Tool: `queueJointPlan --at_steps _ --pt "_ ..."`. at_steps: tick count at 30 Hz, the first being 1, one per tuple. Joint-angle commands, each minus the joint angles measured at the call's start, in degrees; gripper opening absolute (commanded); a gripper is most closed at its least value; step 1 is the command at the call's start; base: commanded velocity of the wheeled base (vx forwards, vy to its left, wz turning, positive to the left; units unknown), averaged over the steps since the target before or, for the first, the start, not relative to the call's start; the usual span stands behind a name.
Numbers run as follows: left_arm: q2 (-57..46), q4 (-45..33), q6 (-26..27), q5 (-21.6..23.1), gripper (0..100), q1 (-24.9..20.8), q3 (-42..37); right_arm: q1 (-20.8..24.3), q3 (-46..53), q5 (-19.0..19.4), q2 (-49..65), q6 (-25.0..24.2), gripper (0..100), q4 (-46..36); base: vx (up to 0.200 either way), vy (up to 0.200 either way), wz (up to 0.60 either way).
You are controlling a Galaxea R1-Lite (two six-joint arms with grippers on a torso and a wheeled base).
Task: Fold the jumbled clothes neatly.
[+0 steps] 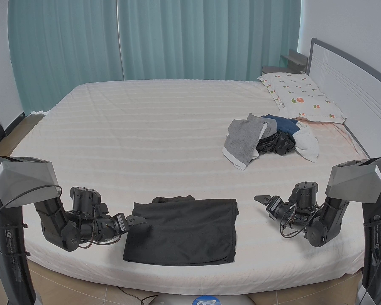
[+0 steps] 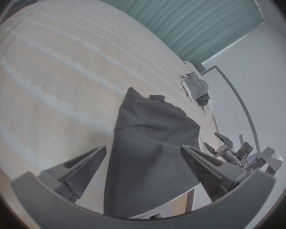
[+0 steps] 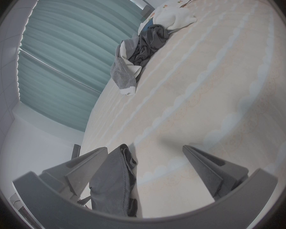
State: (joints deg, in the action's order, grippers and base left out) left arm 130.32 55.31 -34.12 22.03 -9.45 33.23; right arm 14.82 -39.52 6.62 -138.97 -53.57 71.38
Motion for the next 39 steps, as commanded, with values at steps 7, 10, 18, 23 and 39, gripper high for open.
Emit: queueJointPlan --at_steps 7,10,18,23,39 --pt "1.7 -0.3 -0.1 -0.3 100 -0.2 3.0 -0.2 1.3 0.1 -1.4 0.0 100 2.5 0.0 0.0 0.0" --pt "2.6 0.0 0.0 -2.0 100 -0.6 3.5 -0.1 1.4 0.1 -1.4 0.0 100 2.5 0.0 0.0 0.0" --pt "3.7 0.1 0.0 -4.0 100 -1.5 4.4 -0.1 1.4 0.1 -1.4 0.0 100 2.5 0.0 0.0 0.0" --pt "4.8 0.0 0.1 -5.7 100 -2.9 5.3 -0.1 1.4 0.1 -1.4 0.0 100 2.5 0.0 0.0 0.0" --pt "6.1 0.1 0.3 -9.2 0 -4.1 6.4 -0.1 1.4 0.1 -1.4 0.0 100 2.5 0.0 0.0 0.0"
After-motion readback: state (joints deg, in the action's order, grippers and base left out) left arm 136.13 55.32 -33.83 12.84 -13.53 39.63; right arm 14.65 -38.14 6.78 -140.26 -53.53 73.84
